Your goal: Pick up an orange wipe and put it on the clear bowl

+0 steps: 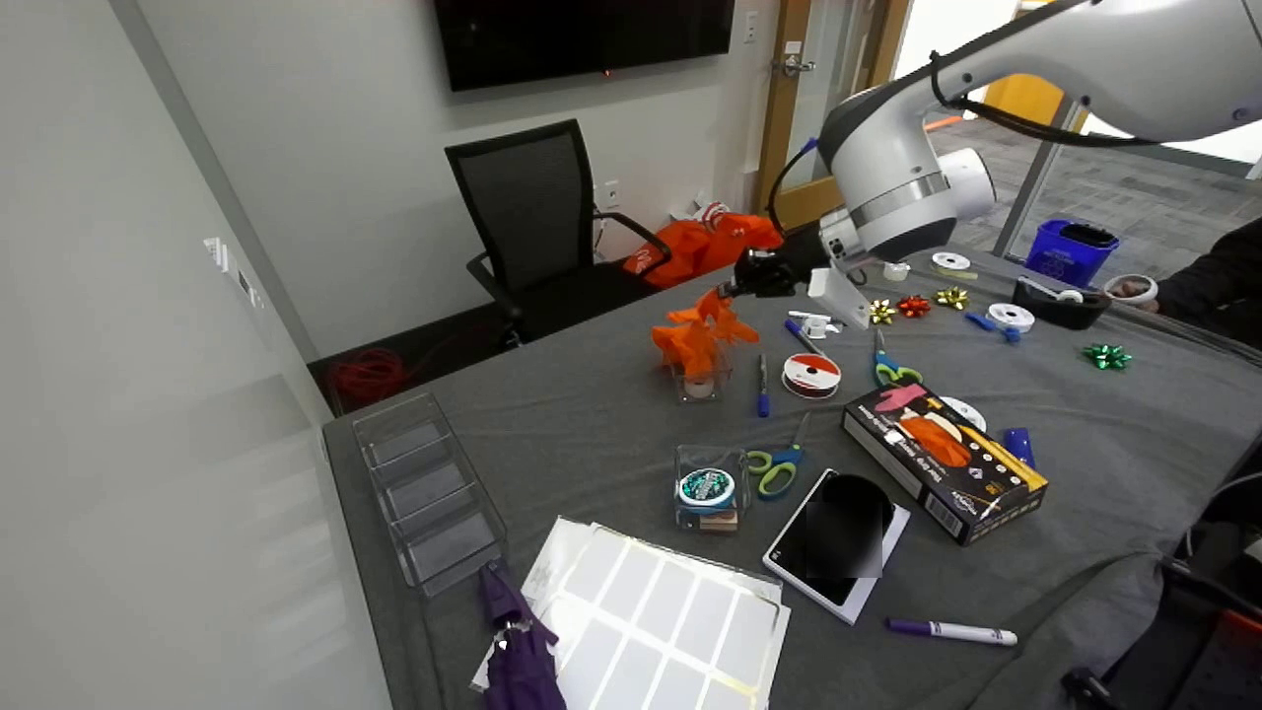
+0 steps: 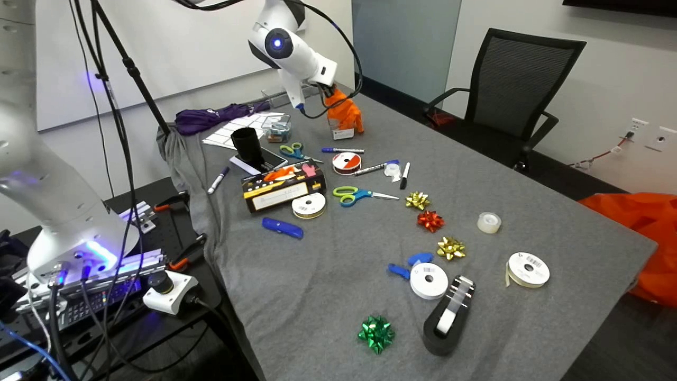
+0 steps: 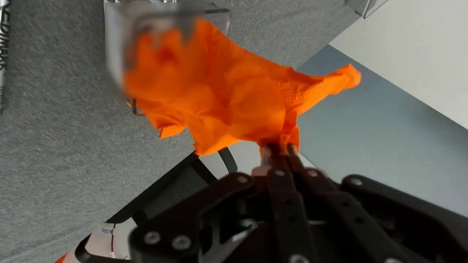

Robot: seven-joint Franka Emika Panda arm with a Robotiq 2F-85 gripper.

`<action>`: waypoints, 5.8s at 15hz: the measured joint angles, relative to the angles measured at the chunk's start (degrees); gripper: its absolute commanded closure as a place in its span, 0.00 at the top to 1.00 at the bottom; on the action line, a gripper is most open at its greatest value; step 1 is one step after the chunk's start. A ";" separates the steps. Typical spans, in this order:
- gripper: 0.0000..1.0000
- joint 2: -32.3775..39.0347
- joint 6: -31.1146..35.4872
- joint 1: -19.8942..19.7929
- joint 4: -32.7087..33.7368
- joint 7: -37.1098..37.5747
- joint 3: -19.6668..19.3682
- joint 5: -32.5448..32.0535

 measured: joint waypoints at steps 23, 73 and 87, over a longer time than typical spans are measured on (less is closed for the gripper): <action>0.00 6.90 8.01 7.55 -1.32 35.36 -9.39 -26.10; 1.00 -8.02 -18.01 -6.95 -5.81 45.02 -4.59 -87.88; 1.00 -7.49 -20.74 -8.18 -4.13 38.45 -2.80 -91.19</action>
